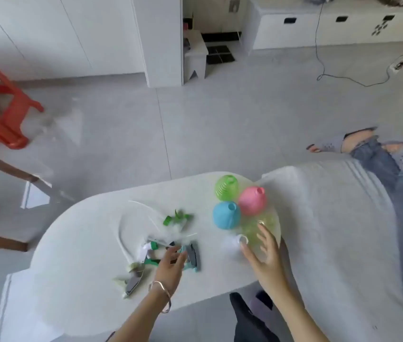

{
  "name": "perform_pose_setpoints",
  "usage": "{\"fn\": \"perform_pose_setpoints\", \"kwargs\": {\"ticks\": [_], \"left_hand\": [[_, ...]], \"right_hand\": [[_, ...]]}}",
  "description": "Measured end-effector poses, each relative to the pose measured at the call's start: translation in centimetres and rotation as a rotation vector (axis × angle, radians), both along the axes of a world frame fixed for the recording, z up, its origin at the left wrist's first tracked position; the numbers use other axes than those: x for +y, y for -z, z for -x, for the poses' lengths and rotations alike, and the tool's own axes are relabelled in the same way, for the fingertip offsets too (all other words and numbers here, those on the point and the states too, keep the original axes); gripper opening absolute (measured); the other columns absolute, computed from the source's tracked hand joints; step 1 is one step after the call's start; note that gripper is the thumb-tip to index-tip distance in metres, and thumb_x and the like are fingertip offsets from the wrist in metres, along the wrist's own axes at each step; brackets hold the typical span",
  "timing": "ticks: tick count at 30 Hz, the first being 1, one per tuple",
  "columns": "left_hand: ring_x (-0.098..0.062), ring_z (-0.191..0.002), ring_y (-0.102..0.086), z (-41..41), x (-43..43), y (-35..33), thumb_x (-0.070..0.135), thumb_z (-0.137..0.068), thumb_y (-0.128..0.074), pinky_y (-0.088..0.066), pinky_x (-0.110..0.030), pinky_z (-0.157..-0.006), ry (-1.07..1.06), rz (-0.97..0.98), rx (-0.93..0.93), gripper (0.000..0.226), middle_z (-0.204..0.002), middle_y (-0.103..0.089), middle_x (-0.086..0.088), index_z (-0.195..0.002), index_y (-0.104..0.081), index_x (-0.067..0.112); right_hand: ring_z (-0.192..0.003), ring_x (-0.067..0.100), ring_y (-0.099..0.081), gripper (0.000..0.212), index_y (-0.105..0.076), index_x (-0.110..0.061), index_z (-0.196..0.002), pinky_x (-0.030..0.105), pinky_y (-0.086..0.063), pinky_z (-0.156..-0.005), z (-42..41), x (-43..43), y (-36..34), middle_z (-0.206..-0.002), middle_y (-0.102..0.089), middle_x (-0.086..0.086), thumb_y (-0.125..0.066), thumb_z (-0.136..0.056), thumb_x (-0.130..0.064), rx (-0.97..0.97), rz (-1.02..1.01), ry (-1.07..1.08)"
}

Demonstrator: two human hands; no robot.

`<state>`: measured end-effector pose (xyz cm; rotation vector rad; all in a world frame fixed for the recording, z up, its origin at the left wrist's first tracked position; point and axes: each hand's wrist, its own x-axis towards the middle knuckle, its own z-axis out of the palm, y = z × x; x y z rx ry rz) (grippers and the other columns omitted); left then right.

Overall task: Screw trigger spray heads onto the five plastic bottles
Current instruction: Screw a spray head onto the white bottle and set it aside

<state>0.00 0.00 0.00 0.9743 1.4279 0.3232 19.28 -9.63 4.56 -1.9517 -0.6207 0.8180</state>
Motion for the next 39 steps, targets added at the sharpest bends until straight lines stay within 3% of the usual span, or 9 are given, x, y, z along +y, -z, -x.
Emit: {"fn": "perform_pose_setpoints", "kwargs": {"ticks": [6, 10, 15, 18, 23, 29, 33, 37, 39], "left_hand": [[-0.009, -0.114, -0.053, -6.5, -1.4, 7.0, 0.04, -0.095, -0.045, -0.04, -0.028, -0.102, 0.218, -0.063, -0.202, 0.039, -0.124, -0.054, 0.008, -0.131, -0.048, 0.026], [0.022, -0.116, -0.043, -8.2, -0.9, 11.2, 0.061, -0.084, -0.04, -0.031, -0.003, -0.097, 0.339, -0.187, -0.295, 0.057, -0.132, -0.053, 0.021, -0.131, -0.05, 0.033], [0.02, -0.124, -0.036, -9.0, -1.5, 13.6, 0.071, -0.083, -0.031, -0.024, -0.02, -0.113, 0.398, -0.31, -0.36, 0.056, -0.134, -0.047, 0.031, -0.128, -0.048, 0.044], [0.006, -0.134, -0.035, -8.9, -1.3, 14.0, 0.078, -0.076, -0.023, -0.023, -0.032, -0.118, 0.425, -0.349, -0.409, 0.076, -0.142, -0.047, 0.02, -0.137, -0.044, 0.037], [0.006, -0.13, -0.041, -7.1, -2.6, 13.2, 0.072, -0.083, -0.015, -0.027, -0.035, -0.116, 0.467, -0.431, -0.493, 0.058, -0.134, -0.054, 0.025, -0.124, -0.051, 0.053], [-0.006, -0.136, -0.037, -3.2, -5.6, 12.0, 0.065, -0.086, -0.021, -0.028, -0.043, -0.116, 0.456, -0.518, -0.468, 0.06, -0.143, -0.045, 0.013, -0.137, -0.042, 0.04], [0.009, -0.121, -0.048, 0.2, -6.7, 10.7, 0.047, -0.09, -0.043, -0.041, -0.016, -0.101, 0.418, -0.601, -0.496, 0.045, -0.135, -0.051, 0.013, -0.134, -0.042, 0.037], [-0.01, -0.112, -0.059, 4.0, -6.8, 9.2, 0.045, -0.072, -0.07, -0.055, -0.029, -0.086, 0.392, -0.738, -0.429, 0.075, -0.128, -0.055, 0.005, -0.138, -0.037, 0.032], [-0.011, -0.107, -0.062, 6.1, -6.4, 8.6, 0.047, -0.063, -0.074, -0.057, -0.029, -0.08, 0.337, -0.781, -0.39, 0.081, -0.122, -0.058, 0.004, -0.135, -0.041, 0.03]], "right_hand": [[-0.125, 0.011, -0.049, 0.058, -0.047, -0.031, -0.127, 0.028, -0.037, -0.106, -0.3, -1.1, 10.5, -0.132, -0.054, -0.012, -0.075, -0.076, -0.026, -0.039, -0.024, -0.03], [-0.12, 0.001, -0.052, 0.065, -0.048, -0.039, -0.126, 0.029, -0.042, -0.103, -0.5, -0.9, 15.5, -0.129, -0.057, -0.021, -0.069, -0.068, -0.056, -0.126, -0.131, -0.047], [-0.126, 0.006, -0.05, 0.077, -0.042, -0.028, -0.137, 0.023, -0.039, -0.103, 0.4, -0.5, 19.1, -0.134, -0.054, -0.015, -0.07, -0.069, -0.053, -0.229, -0.339, -0.052], [-0.125, 0.008, -0.051, 0.075, -0.044, -0.029, -0.135, 0.025, -0.041, -0.102, 0.4, 0.0, 19.6, -0.132, -0.056, -0.012, -0.071, -0.068, -0.048, -0.25, -0.42, -0.072], [-0.121, 0.005, -0.053, 0.069, -0.046, -0.037, -0.132, 0.023, -0.044, -0.096, 1.1, -1.2, 19.1, -0.131, -0.057, -0.014, -0.071, -0.069, -0.05, -0.253, -0.517, -0.072], [-0.111, 0.005, -0.061, 0.061, -0.049, -0.037, -0.13, 0.018, -0.051, -0.085, 3.7, -3.7, 17.2, -0.123, -0.064, -0.013, -0.068, -0.072, -0.043, 0.005, -0.573, -0.159], [-0.108, 0.011, -0.064, 0.05, -0.054, -0.042, -0.119, 0.037, -0.051, -0.091, 6.1, -3.9, 15.6, -0.114, -0.069, -0.013, -0.067, -0.07, -0.047, 0.148, -0.606, -0.241], [-0.097, 0.005, -0.068, 0.054, -0.053, -0.041, -0.118, 0.027, -0.059, -0.072, 9.1, -3.1, 13.4, -0.109, -0.071, -0.01, -0.066, -0.067, -0.052, 0.257, -0.598, -0.354], [-0.091, 0.003, -0.069, 0.053, -0.054, -0.041, -0.114, 0.038, -0.06, -0.073, 10.7, -2.4, 12.4, -0.109, -0.07, -0.01, -0.065, -0.064, -0.056, 0.281, -0.563, -0.409]]}}
